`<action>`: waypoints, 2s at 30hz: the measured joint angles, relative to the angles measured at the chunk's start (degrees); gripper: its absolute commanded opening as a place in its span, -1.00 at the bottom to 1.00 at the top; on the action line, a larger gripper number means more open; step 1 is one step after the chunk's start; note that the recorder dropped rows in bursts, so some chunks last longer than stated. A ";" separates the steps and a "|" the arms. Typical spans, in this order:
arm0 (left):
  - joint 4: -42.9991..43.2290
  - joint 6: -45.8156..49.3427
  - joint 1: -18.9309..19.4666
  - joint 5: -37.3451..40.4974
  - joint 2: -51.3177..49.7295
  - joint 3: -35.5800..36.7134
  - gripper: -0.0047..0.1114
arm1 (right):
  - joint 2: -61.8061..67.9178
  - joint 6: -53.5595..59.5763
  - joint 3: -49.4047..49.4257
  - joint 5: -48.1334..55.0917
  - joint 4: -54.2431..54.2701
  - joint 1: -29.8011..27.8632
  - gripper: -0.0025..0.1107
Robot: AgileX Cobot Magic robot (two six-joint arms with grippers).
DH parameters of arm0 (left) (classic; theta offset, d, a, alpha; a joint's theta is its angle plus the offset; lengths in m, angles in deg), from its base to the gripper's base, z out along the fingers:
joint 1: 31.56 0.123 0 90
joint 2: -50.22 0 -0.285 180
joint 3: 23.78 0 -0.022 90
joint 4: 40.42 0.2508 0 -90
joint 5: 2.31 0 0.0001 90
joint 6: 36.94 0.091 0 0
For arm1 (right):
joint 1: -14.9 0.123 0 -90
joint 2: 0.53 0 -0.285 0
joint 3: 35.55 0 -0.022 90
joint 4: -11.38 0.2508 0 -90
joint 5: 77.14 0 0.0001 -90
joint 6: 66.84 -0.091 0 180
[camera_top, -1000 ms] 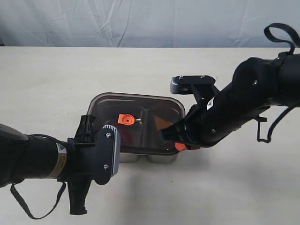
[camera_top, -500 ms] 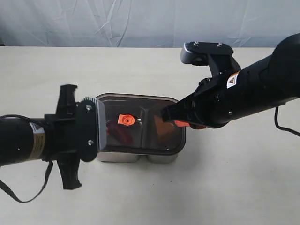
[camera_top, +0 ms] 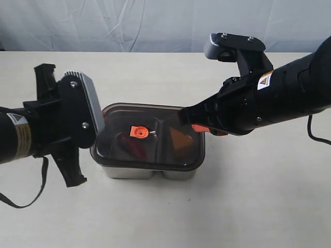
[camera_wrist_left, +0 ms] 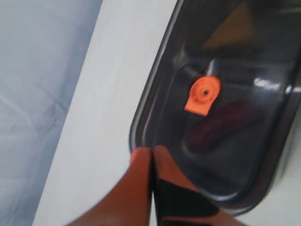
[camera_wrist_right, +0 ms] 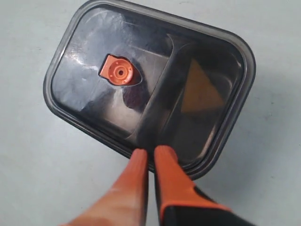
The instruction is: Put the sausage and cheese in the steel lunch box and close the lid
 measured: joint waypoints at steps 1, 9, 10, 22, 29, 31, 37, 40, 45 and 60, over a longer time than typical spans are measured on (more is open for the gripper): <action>0.10 0.00 0.00 -1.74 -0.89 -0.10 -0.91 | 0.53 0.28 0.00 -0.10 0.12 0.00 -0.84; -8.19 0.23 0.00 1.39 -11.70 -0.20 -0.91 | 7.75 1.05 0.00 0.35 1.41 0.00 -0.84; -8.58 0.23 0.00 1.14 -12.32 -0.20 -0.91 | 8.39 1.05 0.00 0.26 1.41 0.00 -0.84; -10.51 0.37 0.00 2.85 -18.39 -1.28 -0.91 | 11.15 1.53 0.00 -1.50 1.63 0.00 -0.84; -10.38 0.37 0.00 4.65 -16.15 -1.43 -0.91 | 9.59 1.63 0.00 -2.00 1.73 0.00 -0.84; -10.90 0.37 0.00 6.52 -14.01 -1.43 -0.91 | 7.55 1.63 0.00 -2.30 1.73 0.00 -0.84; -18.69 0.37 0.00 8.53 0.74 -4.28 -0.91 | -3.35 1.34 0.00 -0.83 1.85 0.00 -0.84; -26.47 3.16 -0.93 10.37 10.81 -4.28 -0.91 | -11.54 1.23 0.00 3.06 1.85 0.00 -0.84; -45.43 18.49 -7.27 14.97 26.57 -4.28 -0.92 | -22.31 1.01 0.00 14.11 1.61 0.00 -0.84; -78.73 32.01 -9.12 33.16 45.63 3.10 -0.92 | -36.76 -11.93 17.79 22.09 -3.73 0.00 -0.84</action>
